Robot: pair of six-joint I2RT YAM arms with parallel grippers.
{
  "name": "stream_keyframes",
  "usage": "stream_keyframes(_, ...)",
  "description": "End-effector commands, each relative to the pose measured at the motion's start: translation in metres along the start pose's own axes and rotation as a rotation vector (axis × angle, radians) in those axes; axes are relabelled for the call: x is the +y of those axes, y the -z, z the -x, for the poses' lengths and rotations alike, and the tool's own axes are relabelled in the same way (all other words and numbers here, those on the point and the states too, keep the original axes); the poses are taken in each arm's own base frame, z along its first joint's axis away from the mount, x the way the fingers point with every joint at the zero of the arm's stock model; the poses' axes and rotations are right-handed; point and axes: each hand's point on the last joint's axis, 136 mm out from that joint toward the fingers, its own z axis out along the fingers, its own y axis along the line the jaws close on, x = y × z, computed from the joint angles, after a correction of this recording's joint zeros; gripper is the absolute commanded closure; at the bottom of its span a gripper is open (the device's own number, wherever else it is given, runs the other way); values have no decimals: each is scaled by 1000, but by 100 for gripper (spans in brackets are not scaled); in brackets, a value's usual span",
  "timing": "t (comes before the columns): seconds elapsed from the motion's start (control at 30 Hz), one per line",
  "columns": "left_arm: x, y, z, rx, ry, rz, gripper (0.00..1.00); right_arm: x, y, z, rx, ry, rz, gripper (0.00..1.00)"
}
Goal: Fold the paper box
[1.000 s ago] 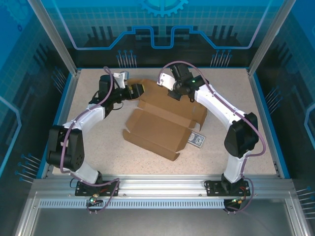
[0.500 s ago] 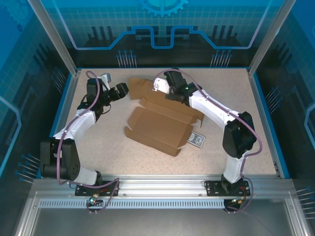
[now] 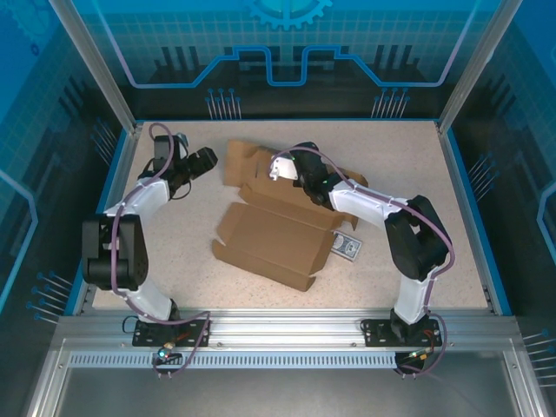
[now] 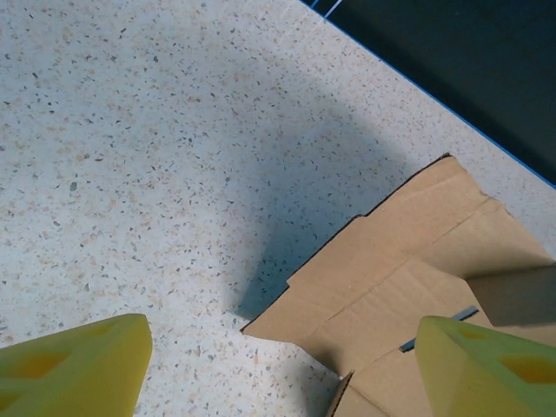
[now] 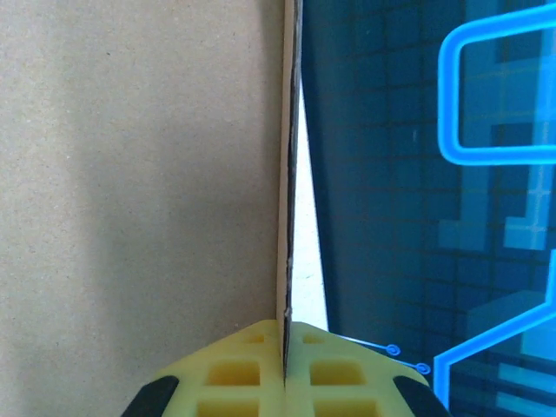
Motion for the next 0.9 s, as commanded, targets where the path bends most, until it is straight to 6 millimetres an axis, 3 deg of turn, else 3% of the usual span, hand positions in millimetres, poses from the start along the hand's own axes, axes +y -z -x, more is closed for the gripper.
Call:
stream_keyframes(0.0, 3, -8, 9, 14, -15, 27, 20, -27, 8, 9, -22, 8, -101, 100)
stream_keyframes(0.27, 13, -35, 15, 61, -14, 48, 22, -41, 15, 13, -47, -17, -119, 100)
stream_keyframes(0.57, 22, -48, 34, 59, 26, 45, 23, -54, 27, 22, -73, 10, -187, 100)
stream_keyframes(0.87, 27, -55, 44, 60, 40, 40, 23, -40, 26, 30, -99, 80, -262, 100)
